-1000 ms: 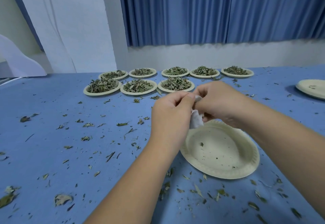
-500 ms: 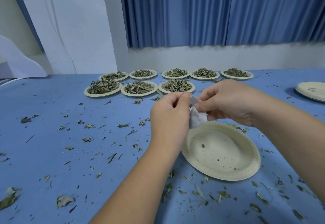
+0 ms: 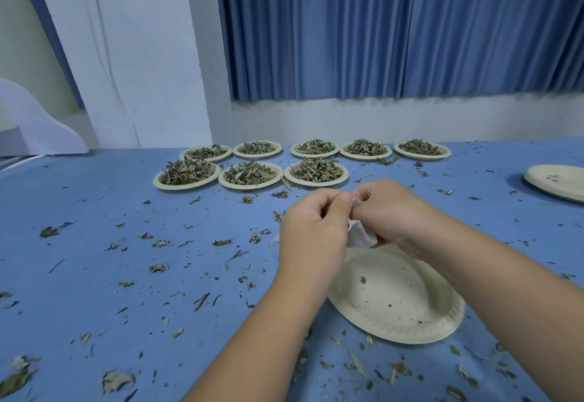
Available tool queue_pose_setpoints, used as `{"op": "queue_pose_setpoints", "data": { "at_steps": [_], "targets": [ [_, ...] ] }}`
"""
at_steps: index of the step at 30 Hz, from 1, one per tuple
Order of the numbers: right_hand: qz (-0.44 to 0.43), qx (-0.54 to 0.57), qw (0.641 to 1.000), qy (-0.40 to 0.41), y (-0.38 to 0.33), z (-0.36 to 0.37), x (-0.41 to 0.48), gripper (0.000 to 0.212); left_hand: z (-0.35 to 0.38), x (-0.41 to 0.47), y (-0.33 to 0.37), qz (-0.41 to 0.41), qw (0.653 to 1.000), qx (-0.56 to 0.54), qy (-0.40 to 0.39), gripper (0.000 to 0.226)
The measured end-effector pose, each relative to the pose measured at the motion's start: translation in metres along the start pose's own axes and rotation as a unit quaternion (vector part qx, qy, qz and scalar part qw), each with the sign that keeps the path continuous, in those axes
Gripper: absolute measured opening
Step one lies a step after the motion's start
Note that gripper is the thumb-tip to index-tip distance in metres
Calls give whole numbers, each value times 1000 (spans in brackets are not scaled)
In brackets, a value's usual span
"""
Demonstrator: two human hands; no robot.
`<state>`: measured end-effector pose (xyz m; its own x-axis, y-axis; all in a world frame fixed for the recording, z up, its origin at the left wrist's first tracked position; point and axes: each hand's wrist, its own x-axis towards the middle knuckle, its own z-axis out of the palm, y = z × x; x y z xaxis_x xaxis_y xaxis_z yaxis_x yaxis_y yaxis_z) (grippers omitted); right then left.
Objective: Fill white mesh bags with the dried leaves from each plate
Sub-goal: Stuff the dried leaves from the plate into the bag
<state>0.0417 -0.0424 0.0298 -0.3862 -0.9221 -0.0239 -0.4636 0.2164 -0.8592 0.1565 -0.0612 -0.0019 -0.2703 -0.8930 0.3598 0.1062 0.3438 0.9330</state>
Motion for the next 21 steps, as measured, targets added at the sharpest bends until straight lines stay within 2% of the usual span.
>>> {"op": "queue_pose_setpoints", "data": {
  "at_steps": [3,5,11,14,16,18,20,21],
  "targets": [
    [-3,115,989,-88,-2,-5,-5,12,-7,5,-1,-20,999,-27,28,28],
    [-4,114,986,-120,1,-7,-6,18,-9,6,1,-30,998,-51,38,26],
    [-16,36,999,13,-2,4,-2,18,-1,-4,8,-36,997,-65,1,25],
    [-32,-36,998,35,-2,2,-3,18,3,-8,13,-30,997,-66,-9,26],
    [-57,21,998,14,0,-5,-11,15,3,-9,17,-9,997,-69,-14,27],
    [-91,144,985,-41,3,-20,-24,13,4,-11,23,13,996,-88,-12,27],
    [-117,232,960,-101,10,-42,-39,25,9,-13,28,28,994,-109,-13,25],
    [-127,241,955,-118,15,-54,-46,34,15,-12,31,30,992,-121,-17,24]
  ]
}}
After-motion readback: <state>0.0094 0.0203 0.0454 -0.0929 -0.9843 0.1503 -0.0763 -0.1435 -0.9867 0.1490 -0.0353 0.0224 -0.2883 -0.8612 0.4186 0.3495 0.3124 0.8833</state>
